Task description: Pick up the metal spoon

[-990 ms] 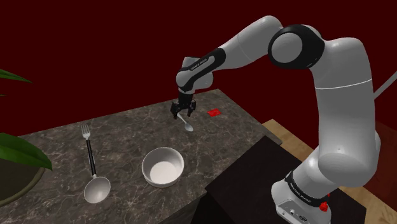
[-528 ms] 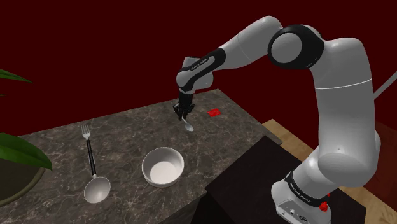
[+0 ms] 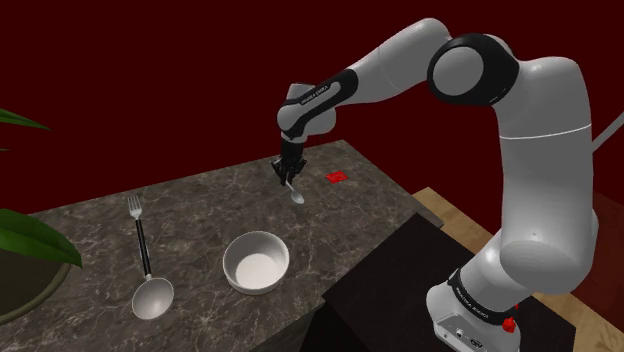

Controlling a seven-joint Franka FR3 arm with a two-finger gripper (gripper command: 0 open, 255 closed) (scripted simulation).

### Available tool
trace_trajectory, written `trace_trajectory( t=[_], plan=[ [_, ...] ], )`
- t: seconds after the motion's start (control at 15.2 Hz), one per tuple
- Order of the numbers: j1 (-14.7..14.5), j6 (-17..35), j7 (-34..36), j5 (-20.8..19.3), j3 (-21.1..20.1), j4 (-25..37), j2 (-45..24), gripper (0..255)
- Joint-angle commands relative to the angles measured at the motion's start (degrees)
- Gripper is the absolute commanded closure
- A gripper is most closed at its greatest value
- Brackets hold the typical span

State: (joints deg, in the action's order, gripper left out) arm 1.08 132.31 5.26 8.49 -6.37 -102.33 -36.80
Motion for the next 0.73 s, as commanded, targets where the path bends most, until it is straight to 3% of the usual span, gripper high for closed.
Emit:
trace_trajectory(
  t=[0.0,0.66],
  plan=[
    [0.04,-1.00,0.16,0.02,-0.04,-0.28,1.28,255],
    [0.22,-5.84,0.87,-0.01,-0.12,-0.23,6.11,255]
  ],
)
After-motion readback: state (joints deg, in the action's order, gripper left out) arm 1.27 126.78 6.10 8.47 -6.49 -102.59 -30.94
